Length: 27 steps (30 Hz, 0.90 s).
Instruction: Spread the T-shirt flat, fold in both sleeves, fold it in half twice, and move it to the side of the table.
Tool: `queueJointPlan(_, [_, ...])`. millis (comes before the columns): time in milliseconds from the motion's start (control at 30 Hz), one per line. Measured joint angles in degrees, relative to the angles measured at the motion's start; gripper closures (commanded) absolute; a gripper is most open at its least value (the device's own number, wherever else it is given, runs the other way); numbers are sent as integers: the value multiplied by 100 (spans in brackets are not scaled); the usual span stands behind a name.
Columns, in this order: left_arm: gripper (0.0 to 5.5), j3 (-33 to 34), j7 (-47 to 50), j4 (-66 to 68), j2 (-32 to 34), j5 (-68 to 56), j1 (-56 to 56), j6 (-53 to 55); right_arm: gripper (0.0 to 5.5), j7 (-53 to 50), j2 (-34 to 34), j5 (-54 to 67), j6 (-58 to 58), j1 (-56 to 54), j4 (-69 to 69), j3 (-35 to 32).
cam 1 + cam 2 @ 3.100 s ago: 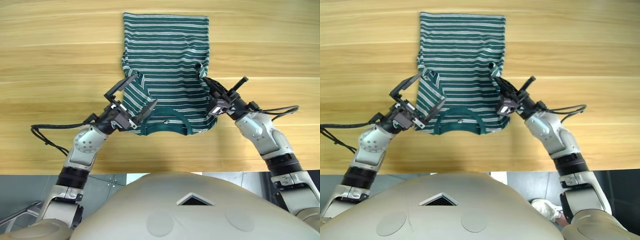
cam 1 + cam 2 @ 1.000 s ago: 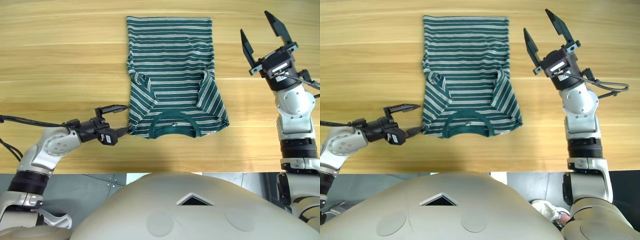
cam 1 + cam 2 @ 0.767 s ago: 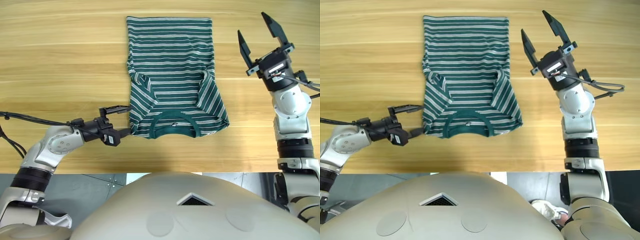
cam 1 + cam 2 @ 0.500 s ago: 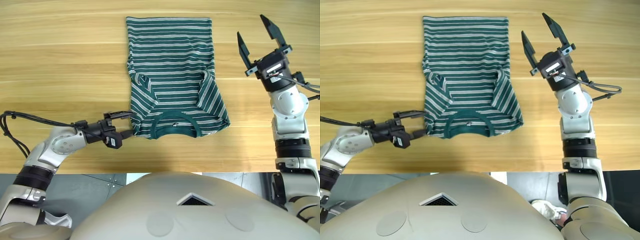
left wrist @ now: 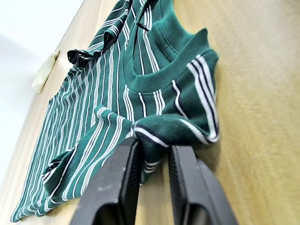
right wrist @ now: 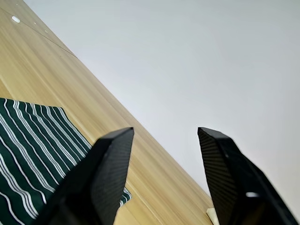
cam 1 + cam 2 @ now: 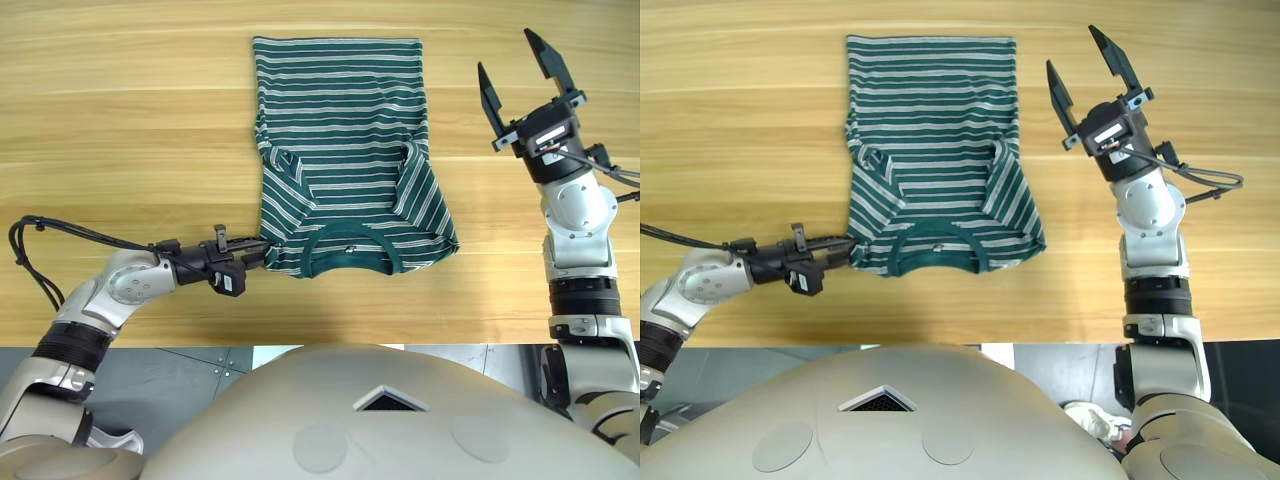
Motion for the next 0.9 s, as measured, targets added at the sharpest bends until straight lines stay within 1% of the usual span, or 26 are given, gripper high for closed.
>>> queueJointPlan(67, [515,2,1,1,10,-51,-7,1,295,13,-30,-117,-4,94,-6,0])
queueJointPlan(133, [532,72,25,-13,19,-131,59,17,295,45,-325,-684,-37,380,0,21])
queueJointPlan(233, [545,270,75,-189,109,-357,429,167,295,9,-1118,-1791,-4,1173,-47,-99])
queueJointPlan(300, [545,316,145,-347,76,-372,587,279,295,-8,-1740,-2404,39,1945,-270,-424])
queueJointPlan(367, [545,369,189,-470,-41,-376,703,422,295,45,-2206,-2754,82,2873,-546,-700])
queueJointPlan(500, [545,400,257,-684,-311,-400,759,681,295,189,-2229,-2814,113,3895,-1368,-747])
queueJointPlan(567, [545,397,262,-773,-406,-399,788,764,295,276,-2197,-2778,130,3989,-1643,-551])
queueJointPlan(733, [545,401,262,-811,-509,-396,829,809,295,350,-1979,-2737,125,3572,-1762,55])
queueJointPlan(900, [545,412,262,-771,-541,-396,818,802,295,230,-1919,-2765,114,3083,-1413,350])
